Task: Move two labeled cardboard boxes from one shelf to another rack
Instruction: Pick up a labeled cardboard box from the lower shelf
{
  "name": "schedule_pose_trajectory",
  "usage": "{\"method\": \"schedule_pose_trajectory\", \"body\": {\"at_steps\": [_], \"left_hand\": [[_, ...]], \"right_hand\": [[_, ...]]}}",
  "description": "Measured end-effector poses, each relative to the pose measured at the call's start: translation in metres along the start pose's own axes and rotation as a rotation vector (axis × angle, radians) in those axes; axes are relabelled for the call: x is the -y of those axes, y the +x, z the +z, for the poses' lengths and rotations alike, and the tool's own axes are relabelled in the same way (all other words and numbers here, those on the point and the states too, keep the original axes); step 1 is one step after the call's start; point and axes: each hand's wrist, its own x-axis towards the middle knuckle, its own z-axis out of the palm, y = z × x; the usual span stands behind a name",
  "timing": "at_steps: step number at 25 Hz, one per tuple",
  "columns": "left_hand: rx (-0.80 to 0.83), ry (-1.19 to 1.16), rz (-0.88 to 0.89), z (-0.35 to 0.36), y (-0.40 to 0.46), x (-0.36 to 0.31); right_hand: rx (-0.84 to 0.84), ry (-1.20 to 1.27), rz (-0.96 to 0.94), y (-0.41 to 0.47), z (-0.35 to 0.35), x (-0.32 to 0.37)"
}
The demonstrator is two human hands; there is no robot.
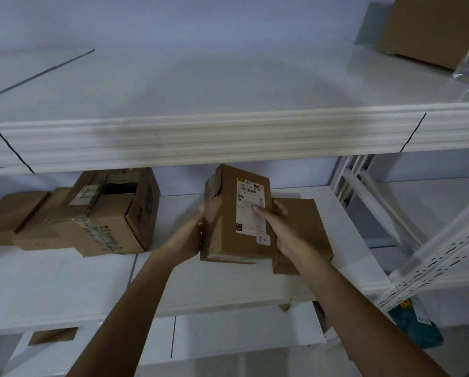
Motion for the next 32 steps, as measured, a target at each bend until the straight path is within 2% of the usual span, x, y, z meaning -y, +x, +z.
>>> {"method": "schedule_pose_trajectory", "body": {"at_steps": [3,6,9,16,25,32], "left_hand": [[0.065,0.177,0.032,0.004,0.001,0.003],[0.099,0.082,0.048,-0.008,0.012,0.021],[0.124,-0.044,0.039,-0.018,0.018,0.038],[0.114,-0.02,0.044,-0.014,0.022,0.044],[0.091,-0.027,0.039,-0.006,0.021,0.044],[0.063,-0.015,0.042,-0.001,0.013,0.046]], "right_hand": [[-0.013,-0.015,-0.099,-0.007,0.002,-0.002],[-0.01,-0.015,-0.138,-0.007,-0.014,-0.003],[0.081,-0.135,-0.031,-0.01,-0.028,-0.001],[0.117,-0.142,0.017,-0.008,-0.039,-0.007],[0.134,-0.122,-0.039,-0.016,-0.042,0.002],[0.178,-0.088,0.018,-0.016,-0.042,0.002]]}}
